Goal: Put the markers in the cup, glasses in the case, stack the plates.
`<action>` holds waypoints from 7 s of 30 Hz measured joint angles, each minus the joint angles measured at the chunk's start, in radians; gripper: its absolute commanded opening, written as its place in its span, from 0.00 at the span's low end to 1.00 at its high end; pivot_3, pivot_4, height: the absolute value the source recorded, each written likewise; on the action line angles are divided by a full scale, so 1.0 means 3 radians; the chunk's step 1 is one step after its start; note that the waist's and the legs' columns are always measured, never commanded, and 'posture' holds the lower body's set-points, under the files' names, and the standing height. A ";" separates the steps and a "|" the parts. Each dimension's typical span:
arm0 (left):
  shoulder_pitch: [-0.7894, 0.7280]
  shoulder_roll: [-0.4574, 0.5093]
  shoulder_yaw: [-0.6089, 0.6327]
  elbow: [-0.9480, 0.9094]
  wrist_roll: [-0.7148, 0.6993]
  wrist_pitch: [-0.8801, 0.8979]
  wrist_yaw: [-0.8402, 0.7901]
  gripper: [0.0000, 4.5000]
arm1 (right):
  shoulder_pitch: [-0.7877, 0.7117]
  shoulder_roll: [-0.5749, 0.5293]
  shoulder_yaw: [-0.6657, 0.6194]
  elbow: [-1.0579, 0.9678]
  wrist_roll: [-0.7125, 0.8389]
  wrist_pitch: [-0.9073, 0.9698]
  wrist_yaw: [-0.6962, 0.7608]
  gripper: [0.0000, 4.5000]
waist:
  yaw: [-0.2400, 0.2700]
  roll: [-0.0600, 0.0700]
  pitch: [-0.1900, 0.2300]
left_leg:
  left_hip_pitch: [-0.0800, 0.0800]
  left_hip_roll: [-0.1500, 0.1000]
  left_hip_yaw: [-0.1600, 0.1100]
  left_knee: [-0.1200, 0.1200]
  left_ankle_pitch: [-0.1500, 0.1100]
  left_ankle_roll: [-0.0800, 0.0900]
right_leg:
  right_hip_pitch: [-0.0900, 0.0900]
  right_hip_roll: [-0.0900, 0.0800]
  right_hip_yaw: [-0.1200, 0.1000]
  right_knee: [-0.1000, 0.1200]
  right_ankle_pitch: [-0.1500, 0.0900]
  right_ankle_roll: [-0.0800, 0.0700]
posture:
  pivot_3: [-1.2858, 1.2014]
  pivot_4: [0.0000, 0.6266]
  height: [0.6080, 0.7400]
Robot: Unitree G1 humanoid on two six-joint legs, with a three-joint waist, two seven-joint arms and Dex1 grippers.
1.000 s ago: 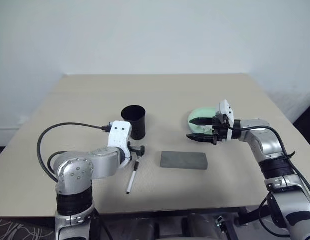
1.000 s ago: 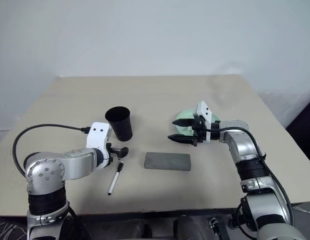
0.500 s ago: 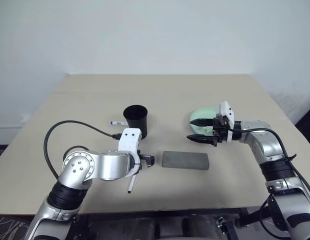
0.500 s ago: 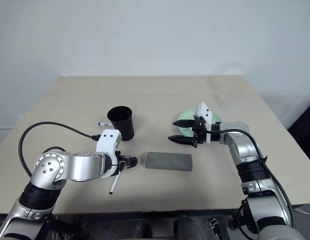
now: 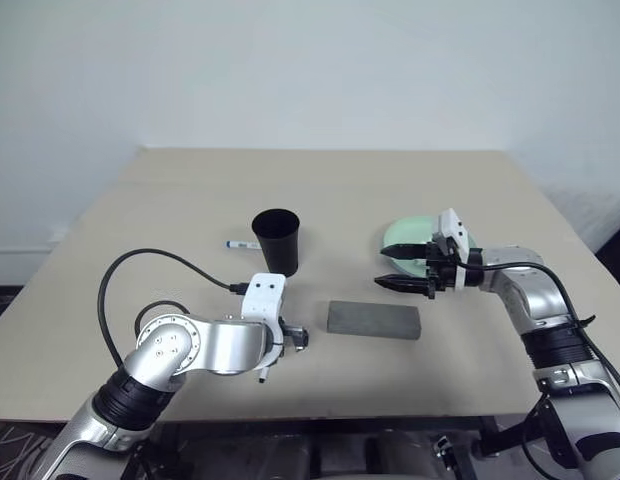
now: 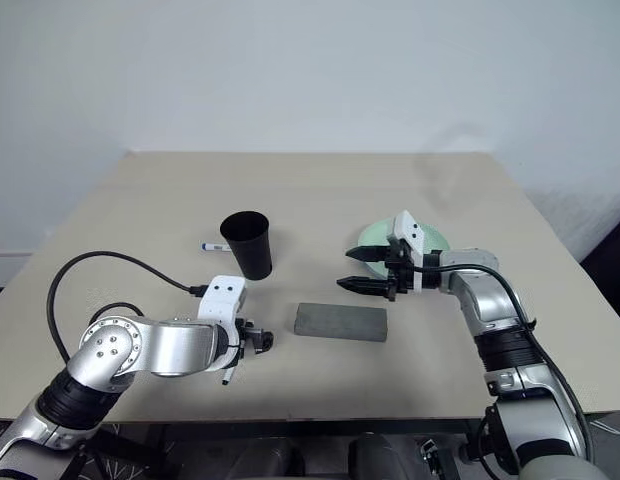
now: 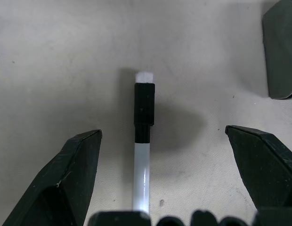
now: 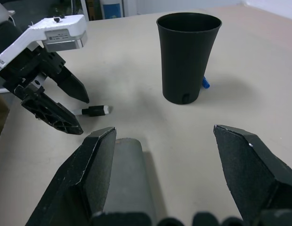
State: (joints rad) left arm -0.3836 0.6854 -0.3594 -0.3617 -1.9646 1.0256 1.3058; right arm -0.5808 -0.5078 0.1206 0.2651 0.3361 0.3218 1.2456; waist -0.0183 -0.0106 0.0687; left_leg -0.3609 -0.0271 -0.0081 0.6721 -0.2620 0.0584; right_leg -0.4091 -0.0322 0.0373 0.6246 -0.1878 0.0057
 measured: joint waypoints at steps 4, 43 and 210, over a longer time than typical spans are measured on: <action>-0.0052 -0.0076 -0.0003 0.0092 0.0000 0.0000 0.0026 0.99 | 0.0000 -0.0003 0.0000 0.0000 0.0000 0.0011 0.0001 0.80 | 0.0000 0.0000 0.0000 | 0.0000 0.0000 0.0000 -0.0001 0.0005 0.0001 | 0.0001 0.0000 0.0000 0.0000 0.0000 0.0000 | 0.52 0.00 1.00; -0.0846 0.0229 -0.0013 0.0230 0.0415 0.0212 -0.0828 0.01 | -0.0022 -0.0062 -0.0020 0.0003 0.0000 0.0009 0.0001 0.80 | -0.0004 -0.0002 0.0002 | -0.0004 -0.0005 0.0000 -0.0016 0.0009 -0.0002 | -0.0007 -0.0001 0.0001 -0.0007 -0.0001 0.0001 | 0.52 0.00 1.00; -0.2392 -0.0782 0.0566 0.5699 0.7669 -0.2671 -0.6029 0.54 | 0.0029 0.0063 -0.0168 0.0061 0.0001 -0.0240 -0.0295 0.80 | -0.0016 -0.0006 -0.0003 | -0.0070 0.0002 0.0012 0.0032 0.0013 0.0036 | -0.0060 -0.0004 0.0000 0.0004 0.0052 0.0030 | 0.52 0.00 1.00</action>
State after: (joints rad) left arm -1.1011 0.4508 -0.1896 1.3479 0.3362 0.2242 -0.5029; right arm -0.5722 -0.4889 0.0701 0.2833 0.3366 0.2498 1.1569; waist -0.0231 -0.0125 0.0680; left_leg -0.3819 -0.0265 -0.0046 0.6818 -0.2583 0.0692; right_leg -0.4273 -0.0335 0.0372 0.6259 -0.1722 0.0148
